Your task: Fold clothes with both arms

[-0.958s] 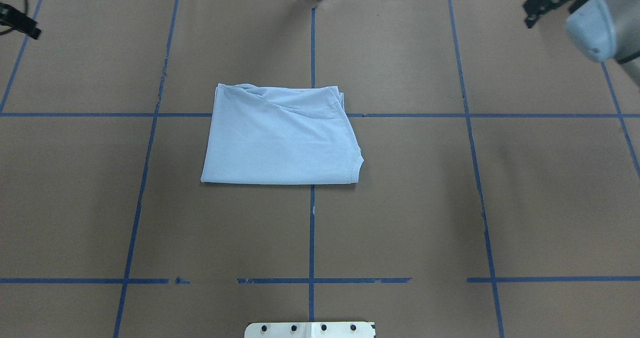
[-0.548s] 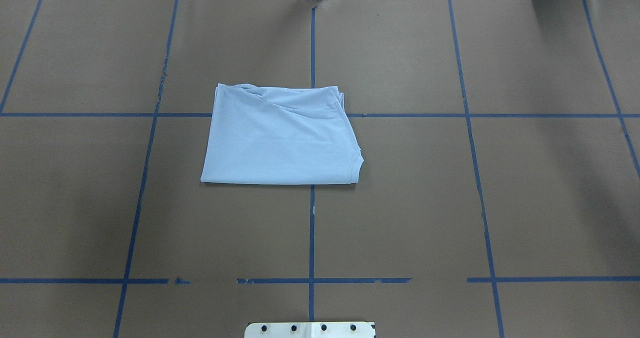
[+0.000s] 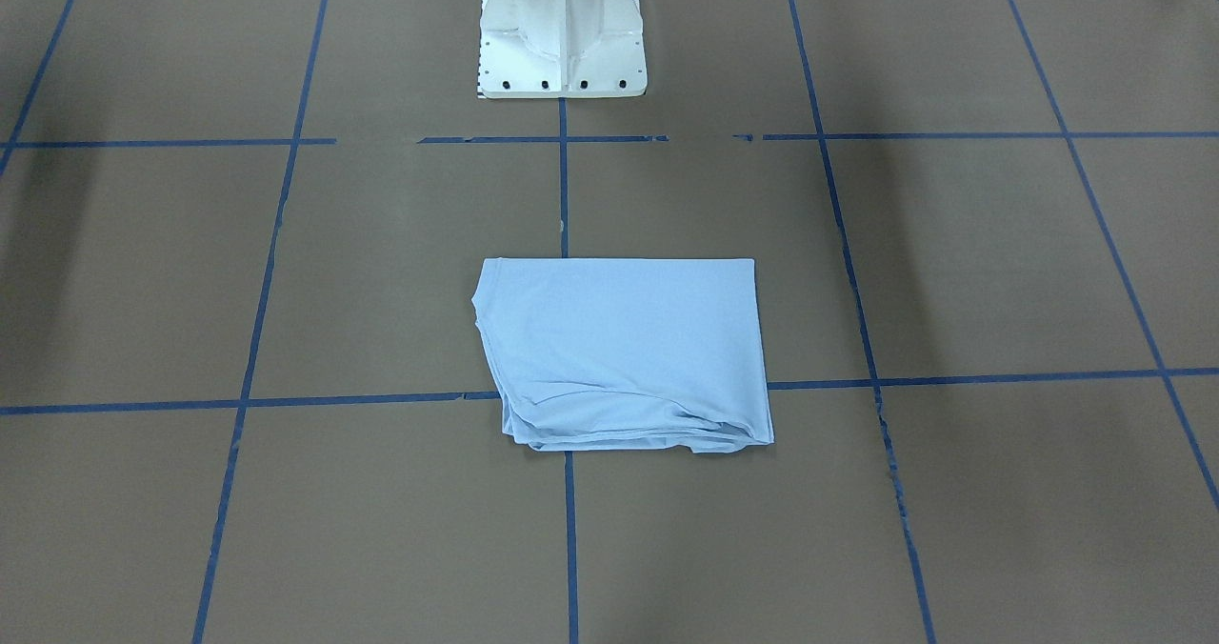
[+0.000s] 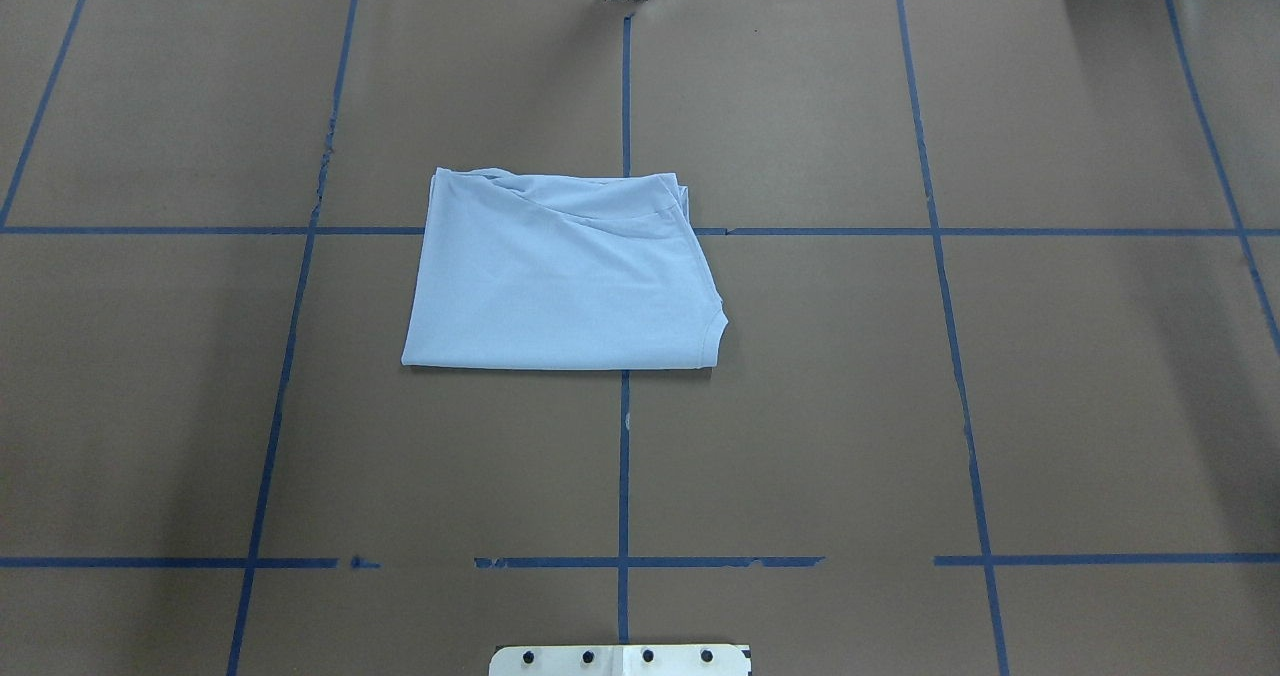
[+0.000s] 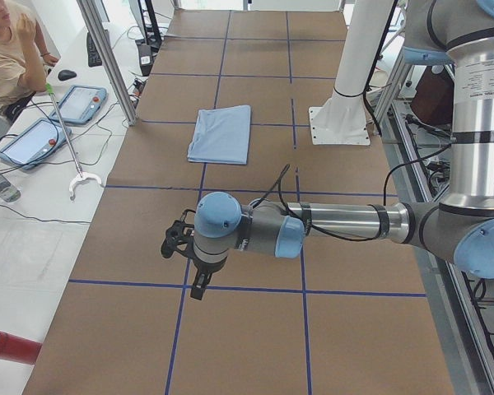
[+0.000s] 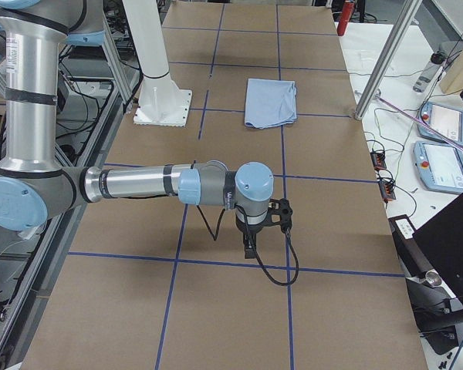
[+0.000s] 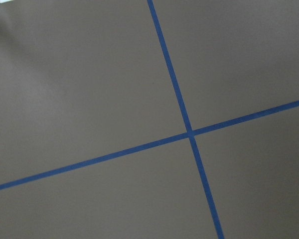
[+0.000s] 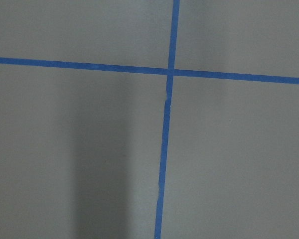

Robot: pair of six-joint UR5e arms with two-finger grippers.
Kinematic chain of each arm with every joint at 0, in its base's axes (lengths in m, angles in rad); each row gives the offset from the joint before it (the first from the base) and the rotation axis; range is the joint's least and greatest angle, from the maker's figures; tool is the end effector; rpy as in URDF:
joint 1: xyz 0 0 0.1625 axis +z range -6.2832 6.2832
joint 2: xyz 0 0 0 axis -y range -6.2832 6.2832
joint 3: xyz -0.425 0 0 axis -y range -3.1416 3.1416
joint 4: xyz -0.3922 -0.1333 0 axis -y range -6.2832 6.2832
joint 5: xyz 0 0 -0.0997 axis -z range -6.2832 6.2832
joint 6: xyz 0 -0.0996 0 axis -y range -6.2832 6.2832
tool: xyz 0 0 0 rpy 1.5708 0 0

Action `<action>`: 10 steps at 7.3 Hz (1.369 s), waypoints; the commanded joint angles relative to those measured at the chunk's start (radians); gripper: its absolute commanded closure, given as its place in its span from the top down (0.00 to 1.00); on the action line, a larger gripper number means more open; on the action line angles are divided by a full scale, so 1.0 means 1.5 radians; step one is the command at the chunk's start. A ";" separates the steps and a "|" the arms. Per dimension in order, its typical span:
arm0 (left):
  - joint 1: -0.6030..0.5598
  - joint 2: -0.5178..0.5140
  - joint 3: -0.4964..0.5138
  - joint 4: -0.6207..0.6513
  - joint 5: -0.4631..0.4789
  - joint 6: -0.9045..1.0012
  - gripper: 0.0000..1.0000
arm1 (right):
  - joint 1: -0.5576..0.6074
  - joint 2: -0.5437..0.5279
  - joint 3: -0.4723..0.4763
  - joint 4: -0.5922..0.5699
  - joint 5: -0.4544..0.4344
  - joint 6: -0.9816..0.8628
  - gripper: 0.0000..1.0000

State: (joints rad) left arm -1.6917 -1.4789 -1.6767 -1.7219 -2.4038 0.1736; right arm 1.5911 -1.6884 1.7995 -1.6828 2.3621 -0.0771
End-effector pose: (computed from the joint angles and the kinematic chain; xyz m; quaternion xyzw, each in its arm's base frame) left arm -0.1149 -0.4520 0.6299 0.1338 0.3878 0.0574 0.9102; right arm 0.0714 -0.4382 0.6112 0.0183 -0.3850 -0.0260 0.9224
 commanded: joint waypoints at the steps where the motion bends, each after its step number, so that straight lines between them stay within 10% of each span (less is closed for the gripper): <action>1: 0.004 0.009 -0.007 0.000 -0.009 -0.036 1.00 | 0.001 0.003 0.001 0.001 -0.001 0.004 1.00; 10: 0.059 0.018 -0.052 0.002 0.016 -0.047 1.00 | 0.001 -0.022 0.002 0.007 -0.003 0.001 1.00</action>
State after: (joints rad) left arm -1.6014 -1.4533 -1.7553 -1.7224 -2.3753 0.1031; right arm 1.5919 -1.7052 1.8026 -1.6756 2.3589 -0.0713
